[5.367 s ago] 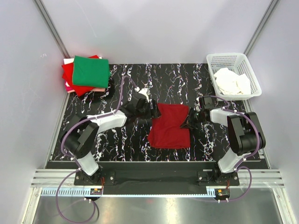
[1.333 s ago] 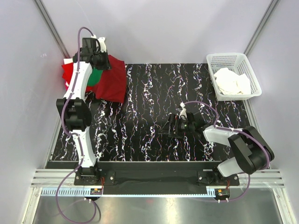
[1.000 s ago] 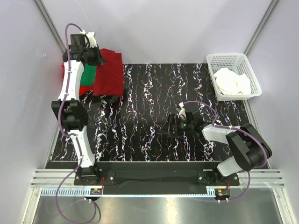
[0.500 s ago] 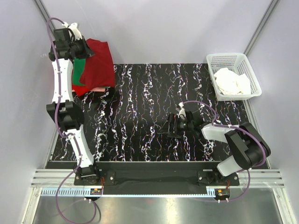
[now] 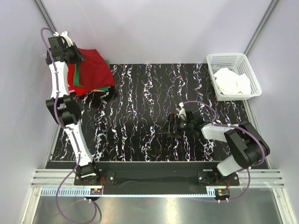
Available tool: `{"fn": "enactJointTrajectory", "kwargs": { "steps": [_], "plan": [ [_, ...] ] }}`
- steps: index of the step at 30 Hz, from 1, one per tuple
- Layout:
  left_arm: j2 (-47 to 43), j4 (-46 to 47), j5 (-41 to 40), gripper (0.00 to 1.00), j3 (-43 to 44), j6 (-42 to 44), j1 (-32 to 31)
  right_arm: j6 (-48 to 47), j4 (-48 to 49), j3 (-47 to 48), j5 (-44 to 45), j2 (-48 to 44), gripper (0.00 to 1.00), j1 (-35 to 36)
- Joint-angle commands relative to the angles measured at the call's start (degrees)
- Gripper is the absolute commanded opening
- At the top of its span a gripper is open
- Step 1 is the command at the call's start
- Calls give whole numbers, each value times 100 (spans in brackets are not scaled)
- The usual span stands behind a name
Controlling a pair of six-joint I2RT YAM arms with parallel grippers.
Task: Fold and stack the t-shirts
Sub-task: Neatly place the folded tshirt to the corner
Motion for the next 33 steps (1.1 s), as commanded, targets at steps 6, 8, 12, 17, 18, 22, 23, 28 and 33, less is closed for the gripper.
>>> {"fn": "enactJointTrajectory", "kwargs": {
  "steps": [6, 8, 12, 17, 18, 22, 23, 28, 33],
  "plan": [
    [255, 1061, -1232, 24, 177, 182, 188, 30, 284, 165, -163, 63, 100, -63],
    [387, 1139, -1364, 25, 168, 243, 240, 38, 293, 165, -163, 63, 100, -72],
    [651, 1166, -1794, 34, 177, 393, 302, 38, 310, 165, -189, 80, 100, -81],
    [958, 1166, -2198, 43, 185, 516, 433, 47, 310, 182, -207, 107, 100, -98],
    [985, 1175, -2260, 46, 177, 525, 460, 47, 310, 182, -215, 115, 100, -99],
    [1082, 1202, -2480, 58, 107, 508, 644, 47, 319, 191, -216, 133, 100, -107],
    [1091, 1210, -2489, 61, 80, 490, 732, 65, 319, 191, -224, 142, 100, -99],
    [925, 1184, -2384, 87, -95, 393, 943, 56, 319, 191, -216, 151, 100, -107],
    [520, 1140, -2375, 99, -534, 139, 1022, 65, 319, 183, -216, 133, 100, -107]
  ]
}}
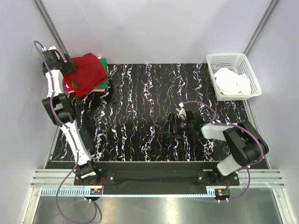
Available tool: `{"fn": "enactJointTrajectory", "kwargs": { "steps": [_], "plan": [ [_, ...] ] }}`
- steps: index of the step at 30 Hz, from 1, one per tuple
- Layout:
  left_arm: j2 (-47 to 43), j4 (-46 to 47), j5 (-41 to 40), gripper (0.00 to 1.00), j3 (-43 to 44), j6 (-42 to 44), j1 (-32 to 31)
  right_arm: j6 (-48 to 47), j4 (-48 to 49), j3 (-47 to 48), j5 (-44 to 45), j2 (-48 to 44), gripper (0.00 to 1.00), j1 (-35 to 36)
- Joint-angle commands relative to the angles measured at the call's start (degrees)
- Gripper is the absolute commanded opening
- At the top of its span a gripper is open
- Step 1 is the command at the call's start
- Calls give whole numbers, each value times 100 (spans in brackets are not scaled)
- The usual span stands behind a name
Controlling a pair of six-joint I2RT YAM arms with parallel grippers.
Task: Fold and stack the t-shirts
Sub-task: Neatly place the folded tshirt to the corner
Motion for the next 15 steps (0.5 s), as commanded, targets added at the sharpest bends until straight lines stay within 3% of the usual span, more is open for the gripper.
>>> {"fn": "enactJointTrajectory", "kwargs": {
  "steps": [1, 15],
  "plan": [
    [-706, 104, -419, 99, -386, -172, 288, 12, 256, 174, -76, 9, 100, -40],
    [-2491, 754, -85, 99, -2644, -1068, 306, -14, 256, 138, -76, -53, 100, -66]
  ]
}}
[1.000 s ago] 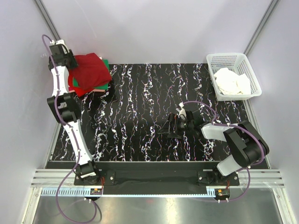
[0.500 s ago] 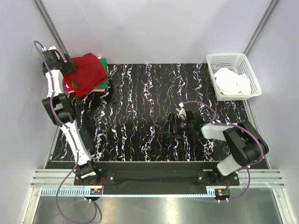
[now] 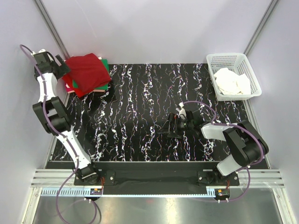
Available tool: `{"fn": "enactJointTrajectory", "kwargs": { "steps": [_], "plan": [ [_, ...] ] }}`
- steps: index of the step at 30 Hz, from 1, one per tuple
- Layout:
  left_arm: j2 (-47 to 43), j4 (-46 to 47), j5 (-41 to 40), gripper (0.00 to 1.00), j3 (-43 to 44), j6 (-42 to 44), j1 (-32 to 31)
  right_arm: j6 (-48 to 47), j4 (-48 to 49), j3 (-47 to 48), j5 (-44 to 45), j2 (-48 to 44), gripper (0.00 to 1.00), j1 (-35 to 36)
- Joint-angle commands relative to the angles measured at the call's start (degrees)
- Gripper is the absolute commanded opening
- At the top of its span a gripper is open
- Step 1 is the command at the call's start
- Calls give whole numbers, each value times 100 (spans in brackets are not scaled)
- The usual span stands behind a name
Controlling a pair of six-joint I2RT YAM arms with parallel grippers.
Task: Fold and stack the t-shirts
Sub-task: Neatly place the folded tshirt to the corner, then reset both grippers
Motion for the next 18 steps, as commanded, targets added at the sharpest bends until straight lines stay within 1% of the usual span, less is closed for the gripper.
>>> {"fn": "enactJointTrajectory", "kwargs": {
  "steps": [1, 2, 4, 8, 10, 11, 14, 15, 17, 18],
  "plan": [
    [-773, 681, -67, 99, -468, -406, 111, -14, 205, 139, -84, -53, 100, -75],
    [-880, 770, -15, 99, -835, -537, 111, -14, 205, 139, -93, -44, 100, -66],
    [-1187, 999, 73, 99, -1180, -731, 111, -23, 223, 130, -102, -53, 100, -83],
    [-1828, 1359, 214, 99, -2216, -908, 85, -14, 214, 112, -102, -62, 100, -84],
    [-2285, 1421, -83, 99, -2516, -786, -29, -23, 205, 130, -102, -53, 100, -92],
    [-2461, 1421, -163, 99, -2831, -758, -73, -23, 197, 130, -102, -53, 100, -92],
    [-3190, 1544, -305, 99, -3412, -916, -117, -23, 188, 139, -93, -44, 100, -92],
    [-3584, 1640, -287, 99, -3806, -969, -109, -23, 179, 147, -85, -53, 100, -92],
    [-3972, 1658, -155, 99, -4124, -1092, -135, -32, 161, 156, -84, -36, 99, -92],
    [-4383, 1659, -85, 99, -4483, -1144, -161, -40, 144, 156, -84, -35, 100, -92]
  ]
}}
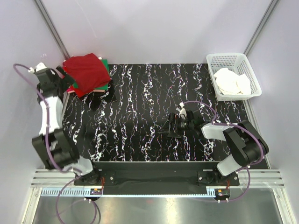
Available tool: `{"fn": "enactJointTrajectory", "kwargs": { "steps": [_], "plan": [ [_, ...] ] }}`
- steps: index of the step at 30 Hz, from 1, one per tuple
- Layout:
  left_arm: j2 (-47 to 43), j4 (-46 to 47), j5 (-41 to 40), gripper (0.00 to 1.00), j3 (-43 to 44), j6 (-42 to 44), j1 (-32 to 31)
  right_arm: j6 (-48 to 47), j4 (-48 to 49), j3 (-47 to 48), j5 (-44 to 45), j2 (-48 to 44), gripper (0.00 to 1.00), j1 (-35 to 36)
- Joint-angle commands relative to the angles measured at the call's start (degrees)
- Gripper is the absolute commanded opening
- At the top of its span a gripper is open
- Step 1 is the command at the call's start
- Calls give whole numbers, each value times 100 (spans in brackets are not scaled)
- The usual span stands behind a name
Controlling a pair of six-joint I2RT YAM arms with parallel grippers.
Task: Fold and stack the t-shirts
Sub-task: Reset both grippers
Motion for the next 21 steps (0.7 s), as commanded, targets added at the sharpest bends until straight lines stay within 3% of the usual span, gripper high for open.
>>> {"fn": "enactJointTrajectory", "kwargs": {
  "steps": [1, 11, 17, 21],
  "plan": [
    [-1071, 557, 168, 99, -630, -283, -48, -49, 124, 165, -63, -27, 100, -44],
    [-3812, -408, 758, 99, -2046, -319, -1022, -41, -17, 244, -45, 44, 100, -44],
    [-4430, -1121, 1619, 99, -2529, 84, -1375, -40, -78, 297, -54, 96, 100, -44],
    [-4509, -1797, 1761, 99, -2688, 672, -1550, -32, -104, 314, -54, 140, 100, -36]
  ]
}}
